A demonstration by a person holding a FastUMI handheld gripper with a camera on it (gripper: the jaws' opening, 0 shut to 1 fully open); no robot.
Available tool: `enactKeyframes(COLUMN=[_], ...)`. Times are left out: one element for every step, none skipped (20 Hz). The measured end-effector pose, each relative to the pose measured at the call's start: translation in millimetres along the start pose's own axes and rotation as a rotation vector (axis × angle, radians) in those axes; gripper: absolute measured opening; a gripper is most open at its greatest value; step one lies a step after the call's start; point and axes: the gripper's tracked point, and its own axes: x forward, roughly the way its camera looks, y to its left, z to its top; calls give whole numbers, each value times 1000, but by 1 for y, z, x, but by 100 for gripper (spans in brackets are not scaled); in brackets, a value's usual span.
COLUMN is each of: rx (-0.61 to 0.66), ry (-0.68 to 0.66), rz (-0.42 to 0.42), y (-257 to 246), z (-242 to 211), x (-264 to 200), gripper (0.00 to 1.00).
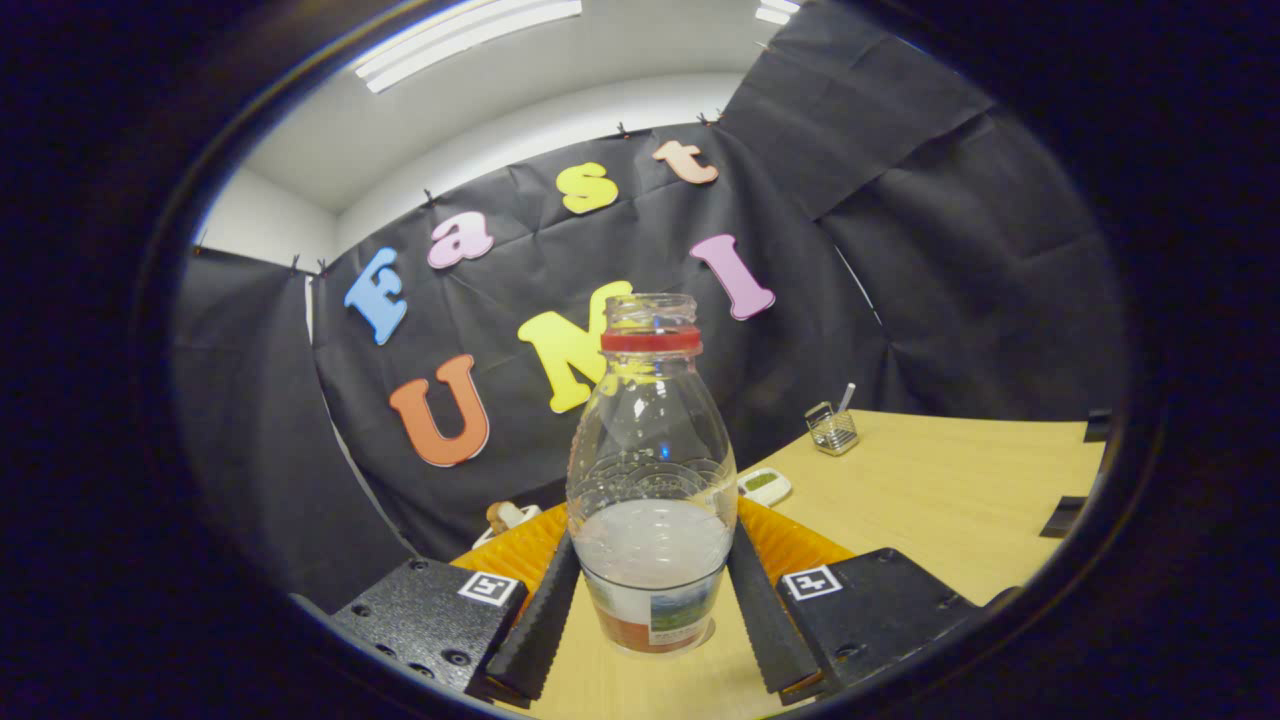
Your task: Take the bottle from table, then pour the juice into the cup, finally place the bottle on the coaster
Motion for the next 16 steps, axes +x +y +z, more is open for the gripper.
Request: enactKeyframes(rx=[-55,-109,-156,-209,-243,-266,-271,-273,-275,-280,-284,-288,-292,-304,-320,-332], ry=[16,47,72,82,73,55,34,22,9,0,-9,-14,-3,5,14,24], rz=[-16,-35,-57,-78,-88,-85,-67,-49,-43,-43,-46,-40,-29,-28,-36,-45], y=[1,0,-3,-5,-5,1,8,15,19,24,26,30,35,40,38,37], z=[-10,-24,-38,-49,-54,-60,-67,-74,-81,-86,-91,-96,-104,-112,-119,-126], x=[9,17,24,30,35,44,52,60,69,78,85,92,100,107,114,121], gripper=[81,82,82,82,82,82,82,82,83,83,83,83,83,83,83,83])
